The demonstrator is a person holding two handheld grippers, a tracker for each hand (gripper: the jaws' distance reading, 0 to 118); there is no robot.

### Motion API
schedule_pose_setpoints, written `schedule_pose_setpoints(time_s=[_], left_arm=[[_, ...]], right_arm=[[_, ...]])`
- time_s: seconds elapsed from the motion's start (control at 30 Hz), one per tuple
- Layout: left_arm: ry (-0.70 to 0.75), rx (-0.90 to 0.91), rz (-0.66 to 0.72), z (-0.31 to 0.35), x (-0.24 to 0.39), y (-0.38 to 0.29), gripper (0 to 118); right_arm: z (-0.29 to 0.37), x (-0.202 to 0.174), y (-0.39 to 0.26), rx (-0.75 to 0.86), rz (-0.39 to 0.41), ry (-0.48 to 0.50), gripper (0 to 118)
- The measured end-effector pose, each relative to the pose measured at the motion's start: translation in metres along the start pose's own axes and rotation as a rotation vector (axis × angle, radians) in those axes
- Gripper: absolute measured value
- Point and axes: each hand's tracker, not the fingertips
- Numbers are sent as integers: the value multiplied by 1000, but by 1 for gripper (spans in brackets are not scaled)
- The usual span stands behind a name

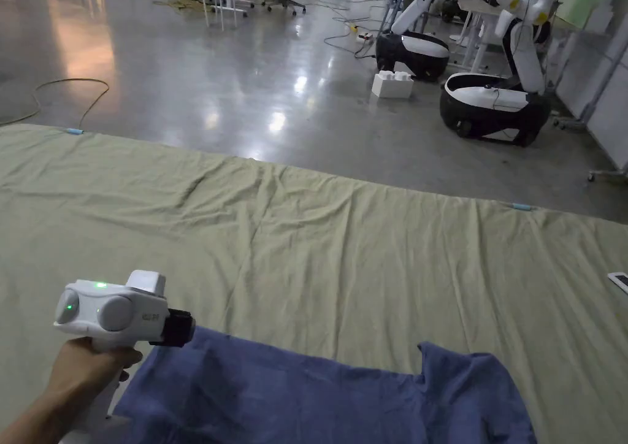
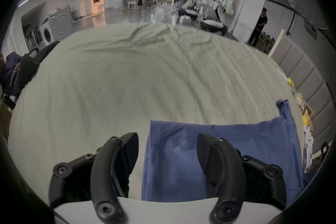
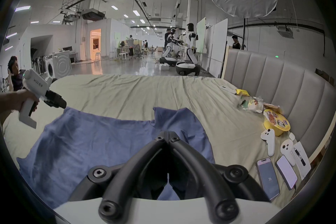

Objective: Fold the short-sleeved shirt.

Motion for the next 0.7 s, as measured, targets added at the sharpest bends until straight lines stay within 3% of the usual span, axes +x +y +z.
schedule_pose_setpoints(time_s=[0.17,0.27,0.33,0.4,0.43,0.5,0.53,0.63,0.7], left_arm=[[153,-129,-33,-36,15,1,69],[144,-71,-38,-15,-3,-1,66],[146,-55,-64,-43,6,-6,52],[130,-28,-114,-42,3,-4,16],[119,-22,-136,-41,0,-2,7],[92,-42,-118,-27,33,-9,5],[87,-33,-127,-22,35,-10,4],[67,-21,-132,-20,28,-4,4],[66,13,-138,-7,24,-3,4]], right_arm=[[-4,14,-16,-61,-2,-25,1],[-8,23,-21,-90,-12,-49,1],[-14,30,-22,-106,-32,-59,1],[-23,37,-20,-118,-45,-70,1],[-29,40,-18,-124,-51,-83,1],[-44,51,-11,-131,-86,-95,2],[-53,58,-8,-135,-102,-88,5],[-90,75,10,-164,-98,-88,36],[-125,91,20,-258,-108,-50,42]])
